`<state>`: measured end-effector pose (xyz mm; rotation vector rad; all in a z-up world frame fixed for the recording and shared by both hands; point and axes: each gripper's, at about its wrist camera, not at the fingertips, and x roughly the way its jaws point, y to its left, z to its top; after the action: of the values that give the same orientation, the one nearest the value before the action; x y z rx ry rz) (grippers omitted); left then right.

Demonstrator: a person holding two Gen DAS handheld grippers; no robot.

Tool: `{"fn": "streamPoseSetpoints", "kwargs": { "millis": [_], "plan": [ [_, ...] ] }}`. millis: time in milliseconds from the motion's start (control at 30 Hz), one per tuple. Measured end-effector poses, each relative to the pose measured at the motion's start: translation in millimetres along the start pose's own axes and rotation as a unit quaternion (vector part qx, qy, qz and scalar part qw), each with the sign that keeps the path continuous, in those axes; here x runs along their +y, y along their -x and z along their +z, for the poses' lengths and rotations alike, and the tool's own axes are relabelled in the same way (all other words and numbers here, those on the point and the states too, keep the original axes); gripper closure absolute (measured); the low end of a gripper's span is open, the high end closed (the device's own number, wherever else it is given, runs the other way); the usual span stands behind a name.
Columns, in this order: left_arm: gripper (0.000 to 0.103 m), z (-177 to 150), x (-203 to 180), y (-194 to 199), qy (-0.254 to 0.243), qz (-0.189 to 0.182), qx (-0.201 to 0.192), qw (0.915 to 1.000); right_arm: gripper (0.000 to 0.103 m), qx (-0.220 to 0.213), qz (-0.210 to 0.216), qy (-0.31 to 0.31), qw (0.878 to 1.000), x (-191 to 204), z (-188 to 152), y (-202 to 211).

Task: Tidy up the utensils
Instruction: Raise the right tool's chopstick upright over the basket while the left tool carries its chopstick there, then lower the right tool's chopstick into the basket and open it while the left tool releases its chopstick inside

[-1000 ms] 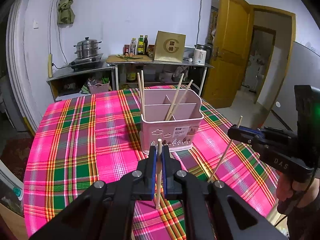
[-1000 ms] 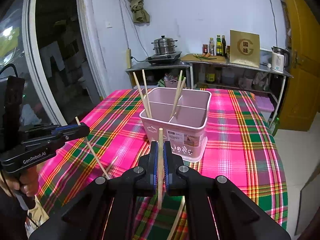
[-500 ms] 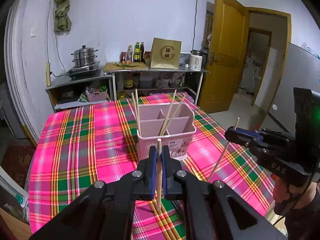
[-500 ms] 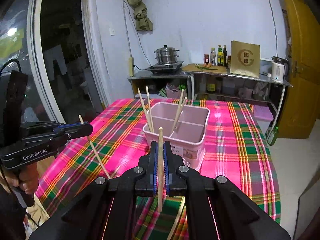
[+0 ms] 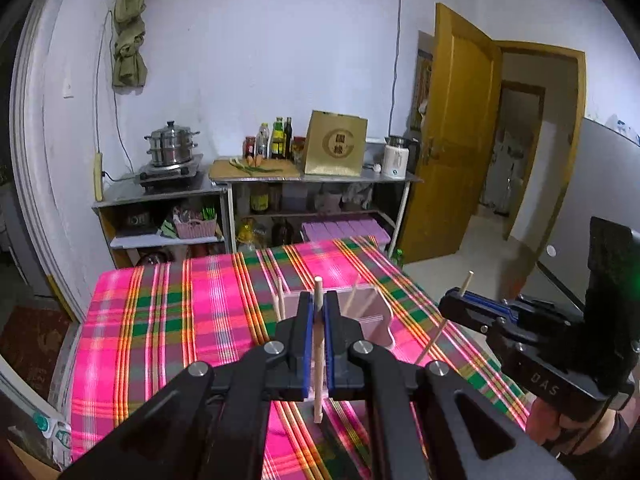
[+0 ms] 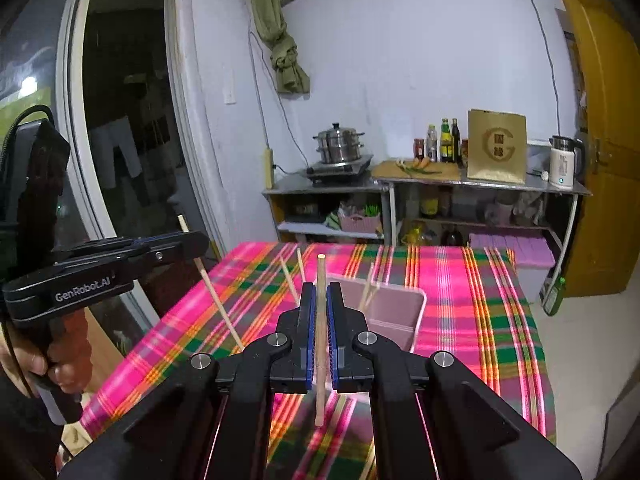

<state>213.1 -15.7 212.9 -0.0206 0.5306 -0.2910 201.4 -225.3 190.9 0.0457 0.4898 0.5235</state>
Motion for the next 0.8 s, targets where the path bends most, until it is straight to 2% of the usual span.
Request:
{"fn": "streamPoseSetpoints", "kwargs": {
  "millis": [200,467,633,800],
  "plan": [
    [0.097,21.0,5.4,-14.0,0.003,0.000,-0.010,0.9999,0.098,-0.026,0.005,-0.006,1.000,-2.2,26.2,-9.0],
    [0.097,35.7,11.1,-34.0,0.005,0.000,-0.020,0.9998,0.098,-0.050,0.004,-0.021,0.998,-10.7,44.1,-24.9],
    [0.097,27.5,18.9,-56.9,0.013,-0.001,-0.015,0.9998,0.098,-0.052,0.000,-0.030,0.998,-17.8,38.4,-42.9],
    [0.097,12.5,24.3,-78.5,0.018,-0.001,0.003,0.9998,0.098,-0.036,-0.003,-0.038,0.999,-27.2,24.3,-64.9]
  ]
}}
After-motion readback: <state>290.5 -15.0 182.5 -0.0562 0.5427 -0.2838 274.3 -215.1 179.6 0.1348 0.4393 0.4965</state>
